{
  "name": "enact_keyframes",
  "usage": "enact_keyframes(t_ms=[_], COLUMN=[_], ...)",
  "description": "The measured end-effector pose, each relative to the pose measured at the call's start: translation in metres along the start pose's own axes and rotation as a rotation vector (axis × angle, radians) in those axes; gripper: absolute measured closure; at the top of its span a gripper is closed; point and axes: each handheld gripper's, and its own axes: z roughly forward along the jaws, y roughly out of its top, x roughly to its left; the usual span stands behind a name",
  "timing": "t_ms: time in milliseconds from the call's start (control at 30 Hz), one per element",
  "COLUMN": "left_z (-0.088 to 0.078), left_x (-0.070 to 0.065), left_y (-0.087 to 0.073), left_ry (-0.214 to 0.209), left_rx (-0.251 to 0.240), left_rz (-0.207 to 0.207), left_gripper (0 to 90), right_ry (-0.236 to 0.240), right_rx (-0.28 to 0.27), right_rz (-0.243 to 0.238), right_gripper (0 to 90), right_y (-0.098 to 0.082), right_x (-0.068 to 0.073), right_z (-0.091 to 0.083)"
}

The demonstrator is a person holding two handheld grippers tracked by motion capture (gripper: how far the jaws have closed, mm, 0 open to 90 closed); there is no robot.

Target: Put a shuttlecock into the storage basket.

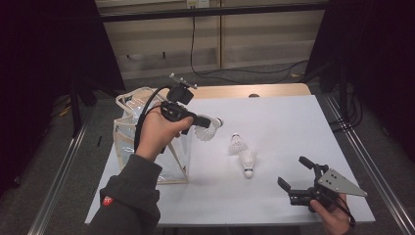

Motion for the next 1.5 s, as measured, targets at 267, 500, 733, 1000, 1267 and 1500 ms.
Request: enact_keyframes(t_ms=[267, 500, 733, 1000, 1267, 1500], left_z=[-0.003, -0.007, -0.01, -0.013, -0.017, -0.021], left_x=[0.0, 0.002, 0.005, 0.008, 0.009, 0.01], left_y=[0.004, 0.007, 0.008, 0.011, 0.014, 0.015], left_ry=[0.0, 0.008, 0.011, 0.015, 0.024, 0.025], left_rx=[-0.005, -0.006, -0.015, -0.021, -0.019, -0.019], left_rz=[-0.005, -0.007, -0.02, -0.031, -0.031, -0.027], left_gripper=[89.0, 89.0, 89.1, 89.1, 89.1, 89.1], right_ry=[-0.001, 0.0, 0.0, 0.0, 0.0, 0.002], right_rx=[-0.004, -0.002, -0.002, -0.002, -0.001, -0.003], right_rz=[-0.002, 0.0, -0.001, -0.002, -0.004, -0.004], right_gripper=[0.3, 0.3, 0.3, 0.3, 0.3, 0.3], right_y=[0.0, 0.0, 0.0, 0.0, 0.0, 0.0], right_x=[0.0, 0.0, 0.0, -0.001, -0.001, -0.001], right_z=[0.0, 0.0, 0.0, 0.0, 0.0, 0.0])
